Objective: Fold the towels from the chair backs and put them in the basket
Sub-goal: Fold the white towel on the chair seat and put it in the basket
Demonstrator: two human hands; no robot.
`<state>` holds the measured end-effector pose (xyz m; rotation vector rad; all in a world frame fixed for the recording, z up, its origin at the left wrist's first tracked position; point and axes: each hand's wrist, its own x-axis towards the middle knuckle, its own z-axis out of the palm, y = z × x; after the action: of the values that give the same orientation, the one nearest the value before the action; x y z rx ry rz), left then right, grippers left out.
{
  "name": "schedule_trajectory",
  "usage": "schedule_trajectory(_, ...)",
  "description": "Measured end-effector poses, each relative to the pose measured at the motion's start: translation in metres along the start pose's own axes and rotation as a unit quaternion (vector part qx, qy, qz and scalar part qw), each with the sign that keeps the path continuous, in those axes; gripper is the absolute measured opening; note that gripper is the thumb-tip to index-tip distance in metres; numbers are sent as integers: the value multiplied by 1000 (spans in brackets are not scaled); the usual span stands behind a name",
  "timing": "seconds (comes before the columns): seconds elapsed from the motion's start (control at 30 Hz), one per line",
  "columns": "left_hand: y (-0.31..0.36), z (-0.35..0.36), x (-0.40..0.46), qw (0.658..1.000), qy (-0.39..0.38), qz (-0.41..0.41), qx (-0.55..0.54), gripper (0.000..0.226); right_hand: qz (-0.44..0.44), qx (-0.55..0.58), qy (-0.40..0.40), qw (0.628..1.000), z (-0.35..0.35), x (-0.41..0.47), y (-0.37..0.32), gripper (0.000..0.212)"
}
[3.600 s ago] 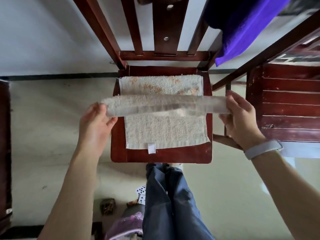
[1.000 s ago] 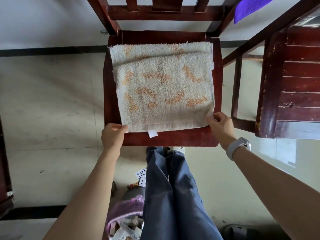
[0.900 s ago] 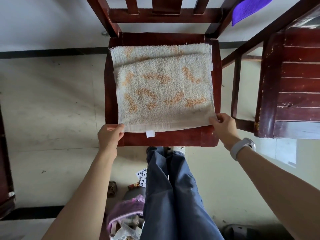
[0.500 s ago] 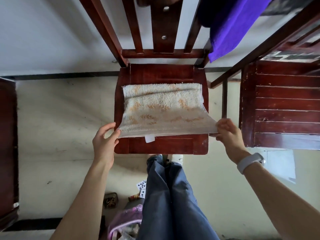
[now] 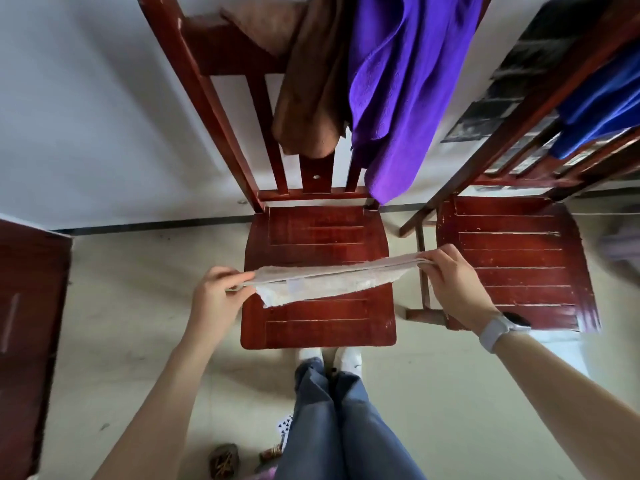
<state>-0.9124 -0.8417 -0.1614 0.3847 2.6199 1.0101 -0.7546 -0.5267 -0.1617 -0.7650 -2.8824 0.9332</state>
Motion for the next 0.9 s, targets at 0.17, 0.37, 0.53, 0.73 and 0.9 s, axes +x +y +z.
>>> schedule_trajectory(0.17, 8, -16, 1, 994, 5, 89, 68, 19, -81, -92, 18, 992, -30, -1, -10, 19)
schedule_trajectory(0.37, 14, -25, -14, 963, 54, 154, 215, 19, -147, -92, 16, 985, -41, -17, -19, 21)
schedule_trajectory(0.53, 5, -17, -51, 963, -9, 133, 232, 32, -96, -83, -95, 987, -28, -50, -6, 11)
schedule_trajectory(0.73, 7, -16, -55, 978, 4, 98, 186, 33, -40, -7, 24, 999, -25, -52, -14, 9)
schedule_trajectory(0.9, 28, -22, -25, 974, 44, 122, 186, 31, -25, 2, 72, 997, -28, -27, -28, 16)
